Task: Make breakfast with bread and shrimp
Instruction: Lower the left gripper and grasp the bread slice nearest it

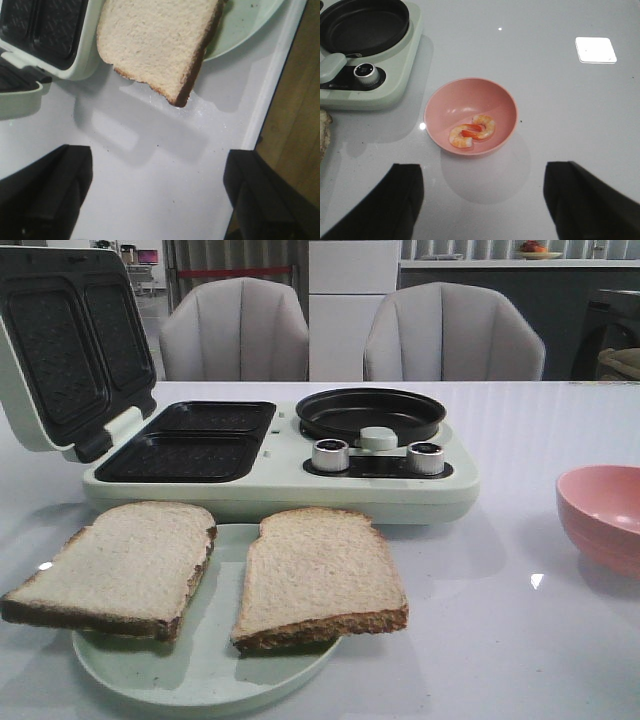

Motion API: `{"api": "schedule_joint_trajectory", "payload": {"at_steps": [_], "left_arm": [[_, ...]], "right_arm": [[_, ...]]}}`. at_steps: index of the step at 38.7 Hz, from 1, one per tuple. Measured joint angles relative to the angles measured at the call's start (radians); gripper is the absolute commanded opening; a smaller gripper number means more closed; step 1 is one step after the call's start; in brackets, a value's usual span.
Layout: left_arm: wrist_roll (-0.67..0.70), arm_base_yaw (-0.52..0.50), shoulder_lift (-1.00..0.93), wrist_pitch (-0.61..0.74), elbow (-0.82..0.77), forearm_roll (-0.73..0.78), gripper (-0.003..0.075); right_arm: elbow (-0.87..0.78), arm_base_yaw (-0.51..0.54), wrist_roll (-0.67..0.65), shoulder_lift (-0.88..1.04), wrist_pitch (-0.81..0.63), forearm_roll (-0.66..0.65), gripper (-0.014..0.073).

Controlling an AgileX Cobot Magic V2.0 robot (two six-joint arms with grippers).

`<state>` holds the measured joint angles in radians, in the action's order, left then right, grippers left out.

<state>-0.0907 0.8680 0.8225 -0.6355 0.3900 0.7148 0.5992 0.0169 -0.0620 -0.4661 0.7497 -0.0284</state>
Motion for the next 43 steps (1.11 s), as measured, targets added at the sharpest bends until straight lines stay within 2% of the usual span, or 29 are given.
{"api": "schedule_joint_trajectory", "payload": {"at_steps": [10, 20, 25, 43], "left_arm": [[0.247, 0.094, 0.233, 0.052, 0.0, 0.286, 0.0582], [0.537, 0.097, 0.413, 0.077, 0.002, 0.572, 0.0582], [0.648, 0.097, 0.491, 0.072, 0.022, 0.664, 0.0582], [0.686, 0.097, 0.762, -0.048, 0.114, 0.774, 0.0573]], "right_arm": [[0.0, 0.0, 0.0, 0.0, 0.0, 0.0, 0.0602], [0.0, 0.0, 0.0, 0.0, 0.0, 0.0, 0.0602], [0.0, 0.0, 0.0, 0.0, 0.0, 0.0, 0.0602], [0.0, 0.0, 0.0, 0.0, 0.002, 0.0, 0.0602]]}}
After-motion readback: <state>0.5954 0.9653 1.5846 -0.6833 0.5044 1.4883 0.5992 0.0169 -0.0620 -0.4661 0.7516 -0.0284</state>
